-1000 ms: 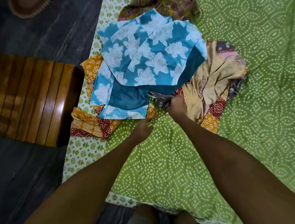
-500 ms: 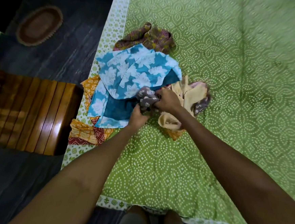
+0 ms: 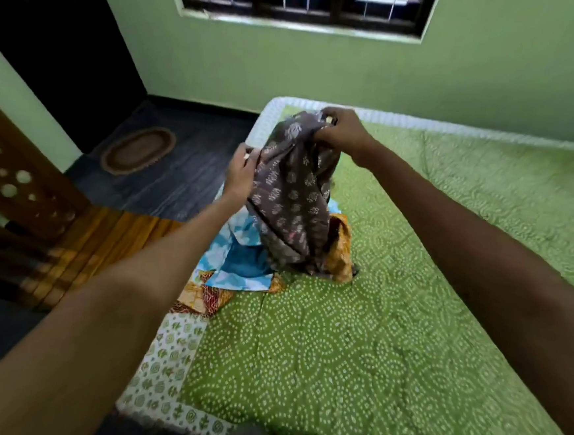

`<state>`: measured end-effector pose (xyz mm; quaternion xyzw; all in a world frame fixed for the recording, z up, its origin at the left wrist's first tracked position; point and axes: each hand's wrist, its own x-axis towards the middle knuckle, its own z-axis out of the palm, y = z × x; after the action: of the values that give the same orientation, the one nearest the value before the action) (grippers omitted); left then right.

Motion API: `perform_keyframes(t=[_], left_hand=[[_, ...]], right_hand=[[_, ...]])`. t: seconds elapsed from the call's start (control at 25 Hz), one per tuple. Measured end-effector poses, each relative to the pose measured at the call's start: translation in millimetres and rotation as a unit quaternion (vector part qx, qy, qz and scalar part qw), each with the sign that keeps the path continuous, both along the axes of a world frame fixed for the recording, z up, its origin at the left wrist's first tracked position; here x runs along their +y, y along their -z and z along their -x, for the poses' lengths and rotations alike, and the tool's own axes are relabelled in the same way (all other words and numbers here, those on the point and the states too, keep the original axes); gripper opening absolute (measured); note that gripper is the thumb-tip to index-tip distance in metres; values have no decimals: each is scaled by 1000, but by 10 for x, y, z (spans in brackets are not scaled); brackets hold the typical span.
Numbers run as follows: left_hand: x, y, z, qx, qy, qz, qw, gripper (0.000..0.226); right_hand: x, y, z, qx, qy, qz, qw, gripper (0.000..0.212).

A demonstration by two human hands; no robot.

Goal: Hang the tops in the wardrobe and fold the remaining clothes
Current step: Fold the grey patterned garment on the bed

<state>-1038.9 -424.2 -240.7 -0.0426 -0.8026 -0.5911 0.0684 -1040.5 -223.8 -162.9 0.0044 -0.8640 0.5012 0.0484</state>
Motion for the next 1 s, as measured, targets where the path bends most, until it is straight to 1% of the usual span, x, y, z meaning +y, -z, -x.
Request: perform_keyframes(t=[0.04,0.08,0.12,0.16,0.2,0.24,0.28,0.32,0.36,0.4,0.44,0.48,0.52,0.56,0.6,0.64,0.68,0.72,0.76,0.8,0.84,0.88,0.92,0.96,1.0], left_hand=[[-103,-218,3,33,60,48,997,19],[-190,-398,13,57,127,136,981,33],[-279,-532,19,66,175,275,943,44],[-335,-636,16,67,195,385,900,43],[-367,-674,31,54,180,422,887,32],[-383,-710,2,40,150,375,914,24],[-385,-736,-45,4,113,259,959,22],[-385,-762,-61,-36,82,127,988,21],[-372,-822,-88,-68,75,6,995,19],[-358,-898,-94,-96,83,-76,989,18],[-326,-1014,-117,-119,98,-117,981,20],[-291,-1148,-143,-136,113,-113,978,27],[-259,-1287,-193,-152,126,-82,977,39],[-222,-1418,-235,-166,144,-21,975,51],[-199,-1522,-297,-185,171,69,965,56],[-168,-1603,-377,-211,207,172,940,53],[-145,-1644,-425,-239,245,252,905,45],[-115,-1646,-407,-241,270,275,891,37],[-72,-1626,-388,-228,276,235,904,30],[-50,-1574,-328,-211,267,135,930,24],[-30,-1550,-297,-207,248,4,946,20],[-29,-1538,-264,-206,220,-120,946,19],[-38,-1545,-245,-199,196,-208,937,17],[-48,-1552,-239,-186,184,-248,933,15],[-57,-1548,-241,-170,175,-259,935,16]], right_hand=[[-20,-182,-11,34,2,2,999,36],[-32,-346,-5,63,1,-1,998,33],[-42,-499,-11,88,7,-2,996,28],[-29,-621,19,105,22,13,994,26],[-9,-725,51,117,45,39,991,25],[15,-800,79,121,71,62,988,25],[49,-847,87,119,88,72,986,25],[84,-868,104,112,96,60,987,24],[106,-879,100,101,90,37,990,25],[110,-876,88,88,77,13,993,27],[88,-868,65,79,59,-5,995,28],[43,-864,52,79,48,-16,996,28],[-8,-879,33,93,47,-27,994,27],[-62,-917,14,116,61,-46,990,26],[-103,-959,2,138,80,-70,985,25],[-128,-989,-3,155,103,-99,978,24],[-137,-997,-4,160,128,-132,970,24],[-135,-974,1,157,153,-160,962,26],[-112,-931,10,140,184,-179,956,31],[-85,-851,3,108,213,-180,954,41],[-53,-722,1,65,226,-156,959,53],[-32,-557,-17,19,220,-109,969,67],[-1,-326,-31,-20,212,-53,976,79],[37,-82,-70,-59,211,-4,976,89],[64,153,-121,-92,215,30,972,93]])
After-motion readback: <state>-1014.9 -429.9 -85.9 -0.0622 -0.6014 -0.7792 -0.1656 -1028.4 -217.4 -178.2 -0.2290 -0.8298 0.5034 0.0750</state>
